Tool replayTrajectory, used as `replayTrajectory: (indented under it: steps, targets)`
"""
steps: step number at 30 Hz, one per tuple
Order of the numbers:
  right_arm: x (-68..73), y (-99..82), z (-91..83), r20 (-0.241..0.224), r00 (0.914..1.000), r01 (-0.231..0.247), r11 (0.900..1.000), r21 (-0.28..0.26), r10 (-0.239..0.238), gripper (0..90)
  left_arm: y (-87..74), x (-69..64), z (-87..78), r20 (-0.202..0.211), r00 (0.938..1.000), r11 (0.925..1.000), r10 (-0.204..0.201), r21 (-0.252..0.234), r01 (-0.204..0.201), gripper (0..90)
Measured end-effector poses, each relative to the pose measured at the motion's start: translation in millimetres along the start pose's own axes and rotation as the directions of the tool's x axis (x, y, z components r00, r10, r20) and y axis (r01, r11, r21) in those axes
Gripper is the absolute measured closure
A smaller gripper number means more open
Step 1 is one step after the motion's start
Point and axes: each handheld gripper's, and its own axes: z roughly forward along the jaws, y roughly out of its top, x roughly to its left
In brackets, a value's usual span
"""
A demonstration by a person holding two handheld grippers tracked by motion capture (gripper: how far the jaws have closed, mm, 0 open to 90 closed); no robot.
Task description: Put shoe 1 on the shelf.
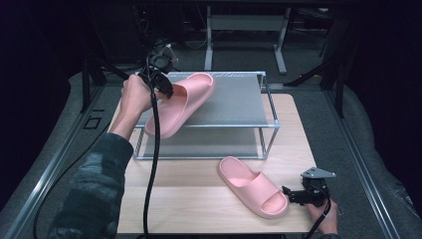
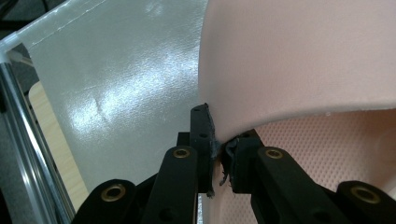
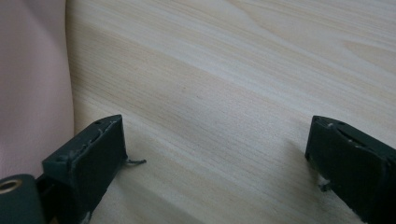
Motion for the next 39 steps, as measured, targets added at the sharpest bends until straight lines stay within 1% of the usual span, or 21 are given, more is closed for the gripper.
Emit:
replayTrajectory:
  steps: [1, 7, 9, 10, 12, 13, 16, 18, 20, 21, 23, 24, 27, 29, 30, 31, 32, 35, 36, 37, 39]
  targets:
    - [0.4, -0.4, 1.0, 0.006, 1.0, -0.003, 0.9999, -0.014, 0.003, 4.6, 2.5, 0.6, 0.6, -0.005, 0.9999, 0.9999, -0.013, 0.006, 0.013, 83.1]
    - [0.1, -0.3, 0.9, -0.001, 1.0, -0.002, 0.9999, -0.011, 0.002, 4.6, 11.8, 2.7, 6.1, -0.019, 0.9962, 0.9961, -0.085, 0.023, 0.085, 83.1]
    - [0.4, -0.3, 0.9, 0.009, 1.0, -0.002, 0.9999, -0.013, 0.002, 4.7, 14.6, 4.6, 9.2, -0.017, 0.9927, 0.9927, -0.119, 0.019, 0.119, 83.0]
    - [0.4, -0.3, 1.0, 0.008, 1.0, -0.002, 0.9999, -0.014, 0.002, 4.7, 15.1, 5.1, 9.8, -0.016, 0.9921, 0.992, -0.124, 0.02, 0.125, 83.1]
    - [0.0, 0.0, 0.0, 0.0, 1.0, 0.0, 1.0, 0.0, 0.0, 4.6, 17.0, 6.0, 12.8, -0.029, 0.9877, 0.9879, -0.154, 0.015, 0.154, 83.1]
    - [0.3, -0.4, 1.1, 0.006, 1.0, -0.002, 0.9999, -0.015, 0.002, 4.7, 17.7, 6.0, 13.9, -0.038, 0.9862, 0.9867, -0.161, 0.016, 0.162, 83.1]
    - [0.1, -0.3, 0.9, -0.001, 1.0, -0.002, 0.9999, -0.011, 0.002, 4.7, 19.9, 6.4, 18.0, -0.056, 0.981, 0.9823, -0.185, 0.014, 0.187, 83.1]
    - [0.4, -0.3, 0.9, 0.009, 1.0, -0.001, 0.9999, -0.013, 0.002, 4.6, 21.1, 7.6, 21.2, -0.068, 0.9735, 0.9757, -0.218, 0.003, 0.219, 83.1]
    - [-0.1, -0.2, 0.8, -0.007, 1.0, -0.001, 1.0, -0.008, 0.001, 4.6, 21.8, 9.0, 24.4, -0.072, 0.9675, 0.97, -0.242, 0.003, 0.243, 83.1]
    - [0.3, -0.4, 1.2, 0.004, 1.0, -0.002, 0.9999, -0.015, 0.002, 4.6, 22.2, 10.1, 26.3, -0.074, 0.9643, 0.9669, -0.254, 0.005, 0.255, 83.1]
    - [-0.1, 0.0, 0.0, 0.0, 1.0, 0.001, 1.0, 0.001, -0.001, 4.6, 22.6, 12.4, 30.0, -0.078, 0.958, 0.9609, -0.276, 0.003, 0.277, 83.1]
    - [0.3, -0.4, 1.1, 0.005, 1.0, -0.002, 0.9999, -0.015, 0.002, 4.7, 22.6, 13.3, 31.5, -0.077, 0.9546, 0.9575, -0.288, -0.006, 0.288, 83.0]
    - [0.3, -0.4, 1.0, 0.005, 1.0, -0.002, 0.9999, -0.014, 0.002, 4.6, 23.3, 17.1, 35.6, -0.089, 0.9402, 0.9442, -0.329, -0.017, 0.329, 83.0]
    - [0.0, 0.0, 0.0, 0.0, 1.0, 0.0, 1.0, 0.0, 0.0, 4.6, 24.2, 18.5, 37.9, -0.091, 0.9349, 0.9392, -0.343, -0.018, 0.343, 83.0]
    - [0.0, -0.2, 0.7, -0.003, 1.0, -0.001, 1.0, -0.008, 0.001, 4.6, 24.7, 18.3, 38.6, -0.095, 0.9318, 0.9366, -0.35, -0.021, 0.35, 83.0]
    - [0.1, -0.4, 1.3, -0.002, 1.0, -0.003, 0.9999, -0.016, 0.002, 4.6, 25.3, 18.1, 39.8, -0.094, 0.9303, 0.935, -0.354, -0.022, 0.354, 83.0]
    - [0.0, 0.0, 0.0, -0.001, 1.0, 0.0, 1.0, 0.0, 0.0, 4.7, 25.9, 17.7, 41.1, -0.1, 0.9288, 0.9341, -0.357, -0.027, 0.356, 82.9]
    - [0.0, 0.0, 0.0, -0.001, 1.0, 0.0, 1.0, 0.0, 0.0, 4.6, 26.2, 18.2, 44.5, -0.104, 0.9234, 0.9291, -0.37, -0.027, 0.369, 82.8]
    - [0.3, -0.4, 1.1, 0.006, 1.0, -0.002, 0.9999, -0.015, 0.002, 4.7, 26.1, 18.5, 45.7, -0.105, 0.9204, 0.9263, -0.377, -0.028, 0.376, 82.8]
    - [-0.1, 0.0, 0.0, -0.001, 1.0, 0.001, 1.0, 0.0, -0.001, 4.7, 25.9, 19.0, 47.0, -0.108, 0.9191, 0.9253, -0.379, -0.027, 0.378, 82.8]
    - [-0.1, 0.0, 0.0, -0.001, 1.0, 0.001, 1.0, 0.0, -0.001, 4.7, 24.9, 20.2, 49.7, -0.114, 0.9127, 0.9197, -0.392, -0.029, 0.392, 82.8]
